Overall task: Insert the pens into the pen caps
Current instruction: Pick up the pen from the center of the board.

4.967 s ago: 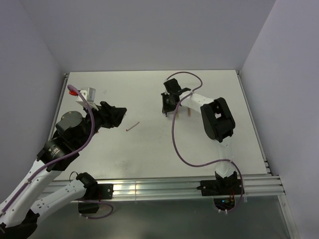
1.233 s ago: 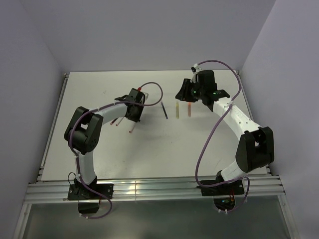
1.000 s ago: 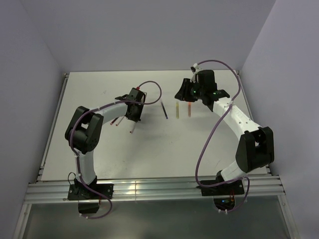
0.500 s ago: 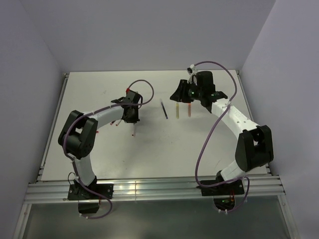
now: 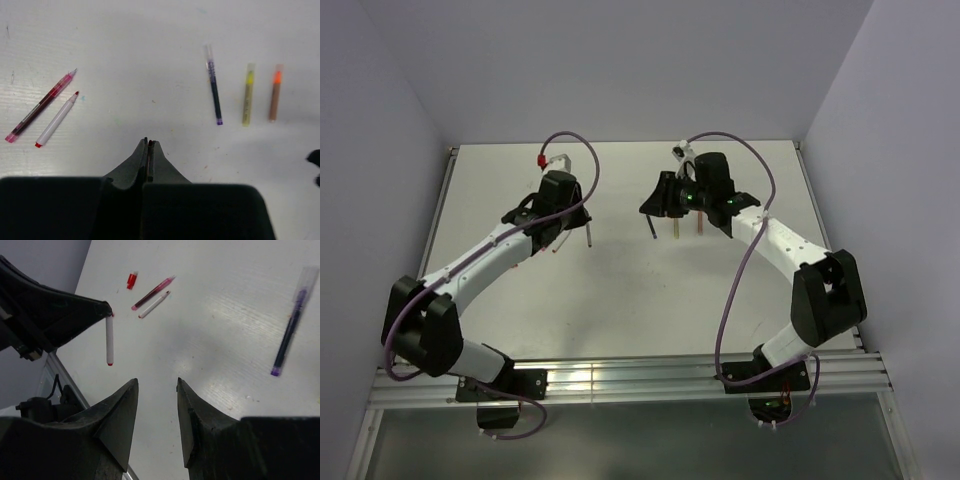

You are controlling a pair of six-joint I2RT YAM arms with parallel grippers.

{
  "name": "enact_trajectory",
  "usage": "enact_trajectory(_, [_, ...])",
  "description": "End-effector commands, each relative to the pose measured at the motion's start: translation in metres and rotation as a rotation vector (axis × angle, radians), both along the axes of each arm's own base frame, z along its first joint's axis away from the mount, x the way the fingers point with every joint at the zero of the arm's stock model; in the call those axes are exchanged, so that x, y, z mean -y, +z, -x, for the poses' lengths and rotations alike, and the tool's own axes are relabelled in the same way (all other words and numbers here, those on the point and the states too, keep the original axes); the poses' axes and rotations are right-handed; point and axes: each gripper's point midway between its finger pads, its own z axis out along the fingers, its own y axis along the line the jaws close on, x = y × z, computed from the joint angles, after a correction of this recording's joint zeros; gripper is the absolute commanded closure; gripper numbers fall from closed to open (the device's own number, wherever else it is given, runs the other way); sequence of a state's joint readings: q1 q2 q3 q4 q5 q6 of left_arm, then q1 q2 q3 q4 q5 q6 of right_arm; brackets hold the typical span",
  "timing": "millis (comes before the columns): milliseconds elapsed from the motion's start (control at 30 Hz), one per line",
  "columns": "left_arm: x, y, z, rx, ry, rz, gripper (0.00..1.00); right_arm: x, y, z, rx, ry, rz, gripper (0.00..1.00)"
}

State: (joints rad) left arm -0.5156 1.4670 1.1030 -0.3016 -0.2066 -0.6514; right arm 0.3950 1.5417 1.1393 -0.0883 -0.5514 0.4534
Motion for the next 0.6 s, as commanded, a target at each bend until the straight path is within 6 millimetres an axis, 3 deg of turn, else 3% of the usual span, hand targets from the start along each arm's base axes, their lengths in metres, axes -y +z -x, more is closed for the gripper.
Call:
enact_trajectory(0, [0.0, 0.034, -0.001, 0.096, 0.043, 0.093, 1.0, -0.024, 0.021, 0.008, 0.082, 0.064, -0.04, 0.55])
enact_trajectory(333, [-0.008, 0.073, 0.013, 0.2, 0.086, 0.214, 1.0, -0.074, 0.022, 0.032, 0.099, 0.159, -0.08, 0.49])
enact_trajectory(567, [-0.006, 0.084, 0.016, 0.229, 0.097, 0.265, 1.0, -0.098, 0.024, 0.04, 0.11, 0.197, -0.111, 0.45])
